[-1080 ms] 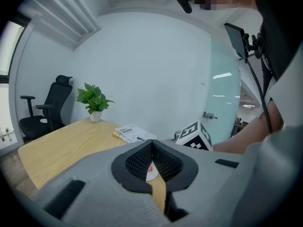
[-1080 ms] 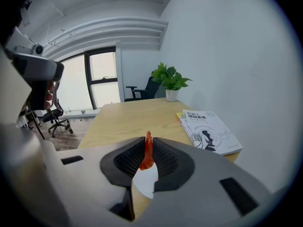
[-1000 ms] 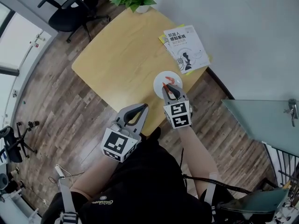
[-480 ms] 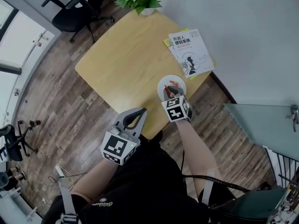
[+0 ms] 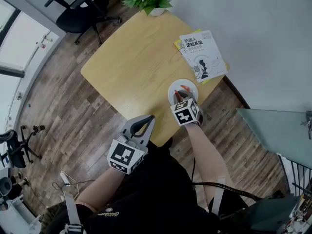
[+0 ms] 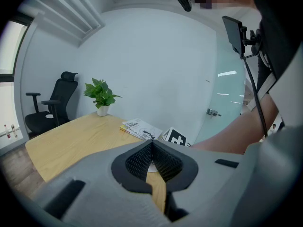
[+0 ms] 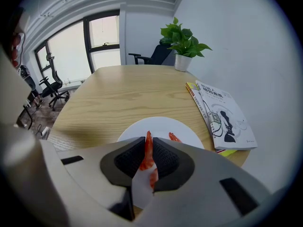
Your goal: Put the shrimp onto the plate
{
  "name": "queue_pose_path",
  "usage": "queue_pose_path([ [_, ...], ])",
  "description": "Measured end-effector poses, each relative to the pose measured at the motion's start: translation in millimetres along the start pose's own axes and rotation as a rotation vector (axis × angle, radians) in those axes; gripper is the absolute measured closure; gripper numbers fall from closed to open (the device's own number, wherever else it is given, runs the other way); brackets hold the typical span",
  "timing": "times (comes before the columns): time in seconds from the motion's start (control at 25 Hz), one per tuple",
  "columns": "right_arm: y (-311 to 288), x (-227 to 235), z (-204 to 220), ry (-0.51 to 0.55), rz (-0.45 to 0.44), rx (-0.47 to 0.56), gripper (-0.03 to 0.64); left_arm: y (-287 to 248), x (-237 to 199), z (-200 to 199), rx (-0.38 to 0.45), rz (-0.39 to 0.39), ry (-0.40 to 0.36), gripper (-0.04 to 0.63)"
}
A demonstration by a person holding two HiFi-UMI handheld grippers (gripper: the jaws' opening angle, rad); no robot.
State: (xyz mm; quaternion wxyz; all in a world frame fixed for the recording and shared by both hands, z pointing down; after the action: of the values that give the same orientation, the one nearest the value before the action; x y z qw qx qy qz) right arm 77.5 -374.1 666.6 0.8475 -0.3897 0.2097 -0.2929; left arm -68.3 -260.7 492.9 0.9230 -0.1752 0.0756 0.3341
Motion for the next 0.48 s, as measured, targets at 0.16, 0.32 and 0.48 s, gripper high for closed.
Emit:
queue_pose_path([
  [0.16,-4.0,-1.1,-0.2,0.01,0.001,-0.011,0.566,1.6,-4.1,2.5,-0.004,-0.007,0.007,0.591],
  [0.32,-6.0,-0.6,0.0,0.011,0.0,-0.012,0.566,1.7,-6.5,4.1,-0.001,-0.008,0.01,0.591],
  [0.48,-6.6,-0.6,0.4,0.009,-0.001,-0.014,0.561,0.4,-6.6,3.8,-0.003,-0.003,0.01,0.591],
])
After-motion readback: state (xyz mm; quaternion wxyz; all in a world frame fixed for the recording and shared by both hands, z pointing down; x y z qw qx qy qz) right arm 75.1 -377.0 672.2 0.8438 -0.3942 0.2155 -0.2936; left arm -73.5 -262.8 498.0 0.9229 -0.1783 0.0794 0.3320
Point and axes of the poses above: the fingertips, and each gripper's own axes: y backward along the fingers, x to its right, z out of its underside, the point moved 5 cm from there along y, backward along the fingers, and after that the axes turned 5 degrees about x, right-handed, at the moved point
